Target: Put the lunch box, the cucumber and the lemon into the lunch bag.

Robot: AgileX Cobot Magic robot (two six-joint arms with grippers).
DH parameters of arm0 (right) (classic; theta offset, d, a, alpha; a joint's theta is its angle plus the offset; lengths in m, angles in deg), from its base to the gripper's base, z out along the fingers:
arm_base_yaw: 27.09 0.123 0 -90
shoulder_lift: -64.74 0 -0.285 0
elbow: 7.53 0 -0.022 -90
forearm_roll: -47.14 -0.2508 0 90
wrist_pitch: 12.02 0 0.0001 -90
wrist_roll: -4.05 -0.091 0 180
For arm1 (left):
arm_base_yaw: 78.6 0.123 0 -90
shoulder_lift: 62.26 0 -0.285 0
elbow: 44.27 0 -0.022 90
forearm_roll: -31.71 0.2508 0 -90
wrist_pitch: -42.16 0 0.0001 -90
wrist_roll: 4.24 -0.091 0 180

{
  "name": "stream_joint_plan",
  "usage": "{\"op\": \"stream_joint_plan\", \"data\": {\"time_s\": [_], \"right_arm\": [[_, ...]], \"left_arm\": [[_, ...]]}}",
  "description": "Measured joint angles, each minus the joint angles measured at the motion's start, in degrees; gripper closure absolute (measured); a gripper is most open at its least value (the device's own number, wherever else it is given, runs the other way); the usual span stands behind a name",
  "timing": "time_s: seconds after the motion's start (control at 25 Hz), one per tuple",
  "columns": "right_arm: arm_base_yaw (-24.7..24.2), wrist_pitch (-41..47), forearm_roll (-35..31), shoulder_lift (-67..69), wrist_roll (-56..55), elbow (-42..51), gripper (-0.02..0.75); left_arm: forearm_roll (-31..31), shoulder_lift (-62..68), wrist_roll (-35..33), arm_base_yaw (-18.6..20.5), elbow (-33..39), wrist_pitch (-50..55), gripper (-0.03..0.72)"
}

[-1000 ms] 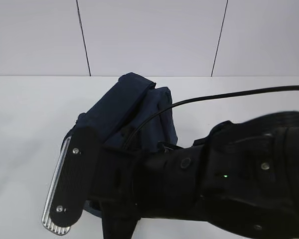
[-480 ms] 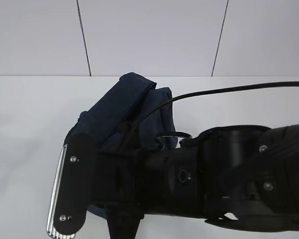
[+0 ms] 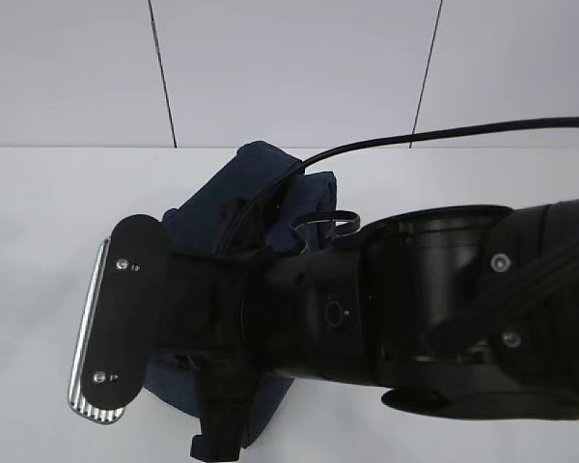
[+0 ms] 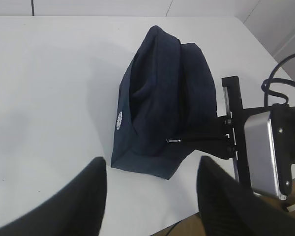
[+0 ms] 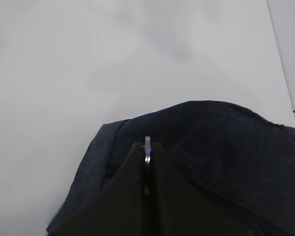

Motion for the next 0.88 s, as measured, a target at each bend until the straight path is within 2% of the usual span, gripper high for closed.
{"op": "stream_joint_plan", "data": {"time_s": [0.88], "right_arm": [[0.0,5.9,0.3,-3.9,-1.2,-1.5,0.717]], "left_arm": [[0.0,0.0,0.0,0.0,0.0,0.0,0.283]]}}
